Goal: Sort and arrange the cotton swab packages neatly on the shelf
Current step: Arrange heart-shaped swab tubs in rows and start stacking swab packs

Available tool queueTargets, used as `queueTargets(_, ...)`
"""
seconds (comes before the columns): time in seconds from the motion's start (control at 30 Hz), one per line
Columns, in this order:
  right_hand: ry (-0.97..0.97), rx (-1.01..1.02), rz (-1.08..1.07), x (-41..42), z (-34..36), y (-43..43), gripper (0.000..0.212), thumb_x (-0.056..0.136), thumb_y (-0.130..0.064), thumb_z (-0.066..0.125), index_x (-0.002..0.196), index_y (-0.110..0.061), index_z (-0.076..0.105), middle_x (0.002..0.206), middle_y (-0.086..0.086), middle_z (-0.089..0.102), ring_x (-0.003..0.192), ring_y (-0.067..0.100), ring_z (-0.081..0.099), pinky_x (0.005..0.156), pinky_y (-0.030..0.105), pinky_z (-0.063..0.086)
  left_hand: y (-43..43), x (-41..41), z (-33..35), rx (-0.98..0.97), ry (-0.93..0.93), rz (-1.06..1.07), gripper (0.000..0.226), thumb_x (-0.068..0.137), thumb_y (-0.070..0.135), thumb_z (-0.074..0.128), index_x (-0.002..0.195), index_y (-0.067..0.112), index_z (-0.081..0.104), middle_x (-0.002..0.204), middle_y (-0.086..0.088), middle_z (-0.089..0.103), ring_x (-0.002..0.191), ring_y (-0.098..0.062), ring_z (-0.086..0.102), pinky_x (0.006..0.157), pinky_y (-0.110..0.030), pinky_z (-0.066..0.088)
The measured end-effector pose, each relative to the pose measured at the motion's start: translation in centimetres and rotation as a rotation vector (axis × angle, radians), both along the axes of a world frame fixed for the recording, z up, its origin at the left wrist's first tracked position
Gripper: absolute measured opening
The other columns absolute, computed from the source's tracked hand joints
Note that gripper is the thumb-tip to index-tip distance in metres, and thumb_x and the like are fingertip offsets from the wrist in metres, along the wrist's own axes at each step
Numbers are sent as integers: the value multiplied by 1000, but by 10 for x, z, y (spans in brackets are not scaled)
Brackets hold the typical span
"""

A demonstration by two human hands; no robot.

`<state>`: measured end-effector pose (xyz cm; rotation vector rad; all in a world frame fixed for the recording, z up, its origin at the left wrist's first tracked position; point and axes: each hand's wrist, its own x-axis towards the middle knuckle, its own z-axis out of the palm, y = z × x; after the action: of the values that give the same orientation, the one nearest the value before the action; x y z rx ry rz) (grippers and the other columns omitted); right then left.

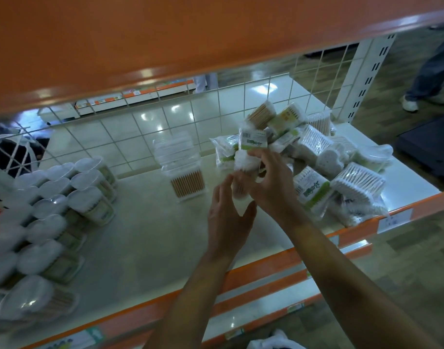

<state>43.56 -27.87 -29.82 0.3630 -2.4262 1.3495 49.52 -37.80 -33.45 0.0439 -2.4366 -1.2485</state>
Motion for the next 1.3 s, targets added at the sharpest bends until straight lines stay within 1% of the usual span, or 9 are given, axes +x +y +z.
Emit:
queueTargets(0.2,6,38,108,7,-3,-21,44,78,-40,71,111,-14,62,107,1,56,87,12,57,70,17,48,-20,8,2,93,1,59,58,81,18,74,131,15,45,117,-1,62,98,-11,61,72,-2,40)
queueTargets(0.33,11,46,212,11,-1,-31,36,80,-31,72,110,-14,64,109,0,58,80,6,57,66,10,47,-37,15,7,140,-59,83,55,80,23,75,128,17,47,99,12,58,78,10,58,62,1,38)
queueTargets(0.5,11,60,317,21,4,-50,29,82,-27,70,109,-20,68,104,-10,52,82,3,54,70,12,47,-55,24,5,213,-79,117,57,78,20,77,126,21,46,100,22,53,87,23,51,66,1,39)
queueTargets(0.63,-3,52,386,23,2,-66,26,81,-24,71,106,-19,69,103,-6,58,86,3,57,74,6,45,-77,36,2,321,-125,152,54,77,10,74,115,27,40,96,18,56,79,12,58,62,-10,47)
queueTargets(0.8,-39,-3,497,31,-2,-87,23,84,-21,68,107,-18,67,112,-1,60,96,9,60,80,15,52,-103,53,-1,478,-134,159,54,69,19,66,117,29,43,92,15,62,83,-10,63,71,-50,54)
queueTargets(0.93,-164,-70,611,40,1,-103,21,87,-22,65,107,-19,62,106,-9,58,96,6,61,77,17,54,-115,65,2,482,-120,154,53,72,19,66,121,26,46,96,20,62,87,-13,63,72,-52,53)
queueTargets(1.03,-198,-93,637,46,0,-114,19,86,-21,66,104,-19,60,104,-6,58,93,6,61,71,14,54,-123,75,2,457,-131,178,55,75,21,67,126,24,46,101,10,64,89,-14,64,75,-44,55)
queueTargets(1.17,-135,-93,603,53,-6,-129,18,84,-20,68,101,-16,62,105,0,59,95,12,63,72,20,56,-132,83,5,264,-139,269,52,85,15,68,131,17,46,110,5,61,88,4,59,71,-7,45)
queueTargets(1.3,-58,-98,528,58,-13,-147,22,83,-19,69,103,-10,63,106,4,57,94,12,61,74,14,53,-137,88,2,120,-105,430,43,85,23,67,124,16,53,110,9,59,95,-1,54,77,-4,39)
